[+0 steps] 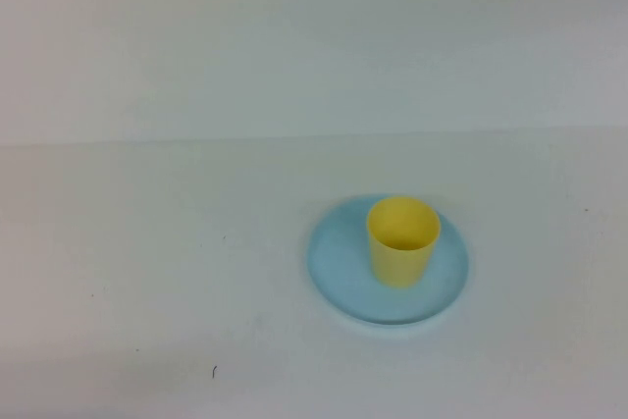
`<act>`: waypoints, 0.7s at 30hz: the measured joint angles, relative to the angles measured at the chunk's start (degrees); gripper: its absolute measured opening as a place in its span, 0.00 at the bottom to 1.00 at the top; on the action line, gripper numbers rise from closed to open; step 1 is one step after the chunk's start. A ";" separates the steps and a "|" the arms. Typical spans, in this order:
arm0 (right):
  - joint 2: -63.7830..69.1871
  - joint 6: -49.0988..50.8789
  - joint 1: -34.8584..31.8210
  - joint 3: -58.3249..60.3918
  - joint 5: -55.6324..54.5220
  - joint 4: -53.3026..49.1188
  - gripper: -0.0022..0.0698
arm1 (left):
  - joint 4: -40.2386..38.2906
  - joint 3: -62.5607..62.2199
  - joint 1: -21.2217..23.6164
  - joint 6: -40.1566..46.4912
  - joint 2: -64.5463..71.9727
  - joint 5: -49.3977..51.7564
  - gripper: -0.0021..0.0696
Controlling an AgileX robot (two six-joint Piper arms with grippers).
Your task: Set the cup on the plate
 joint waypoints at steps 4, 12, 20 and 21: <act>0.05 0.13 0.00 0.00 0.35 0.00 0.03 | 0.00 0.00 0.00 0.00 0.00 0.00 0.03; -0.89 0.22 -1.21 5.32 -8.66 -4.22 0.03 | 0.00 0.00 0.00 0.00 0.00 0.11 0.03; -26.32 0.22 -11.01 43.19 -40.83 1.24 0.03 | 0.00 0.00 0.00 0.00 0.00 0.11 0.03; -29.77 0.22 -12.00 49.28 -44.79 3.22 0.03 | 0.00 0.00 0.00 0.00 0.00 0.11 0.03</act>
